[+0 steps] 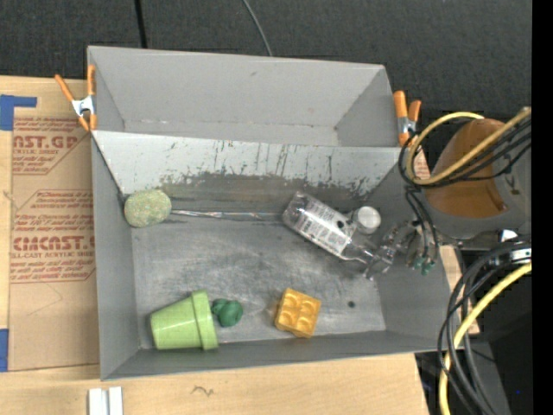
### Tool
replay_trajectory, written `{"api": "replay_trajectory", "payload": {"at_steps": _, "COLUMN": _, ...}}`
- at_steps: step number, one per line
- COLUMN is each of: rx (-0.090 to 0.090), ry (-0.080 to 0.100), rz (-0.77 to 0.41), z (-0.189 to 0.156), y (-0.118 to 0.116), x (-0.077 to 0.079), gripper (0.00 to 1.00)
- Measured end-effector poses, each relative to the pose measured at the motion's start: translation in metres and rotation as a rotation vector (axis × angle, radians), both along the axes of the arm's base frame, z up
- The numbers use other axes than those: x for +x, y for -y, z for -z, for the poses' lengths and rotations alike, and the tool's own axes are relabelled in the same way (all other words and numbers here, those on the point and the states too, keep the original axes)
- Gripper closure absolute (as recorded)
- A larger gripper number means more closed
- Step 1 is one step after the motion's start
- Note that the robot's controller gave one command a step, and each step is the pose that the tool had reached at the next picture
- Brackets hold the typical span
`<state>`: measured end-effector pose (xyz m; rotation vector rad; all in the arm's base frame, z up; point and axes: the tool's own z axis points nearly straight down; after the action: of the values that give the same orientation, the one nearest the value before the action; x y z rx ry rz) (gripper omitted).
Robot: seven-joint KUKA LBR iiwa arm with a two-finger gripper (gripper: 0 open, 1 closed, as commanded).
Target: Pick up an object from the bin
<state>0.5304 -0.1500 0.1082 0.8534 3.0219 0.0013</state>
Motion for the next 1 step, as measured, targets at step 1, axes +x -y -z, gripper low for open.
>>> {"api": "replay_trajectory", "payload": {"at_steps": 1, "rx": 0.000, "ry": 0.000, "rz": 0.000, "z": -0.0028, "y": -0.0001, "x": -0.0001, "gripper": 1.00}}
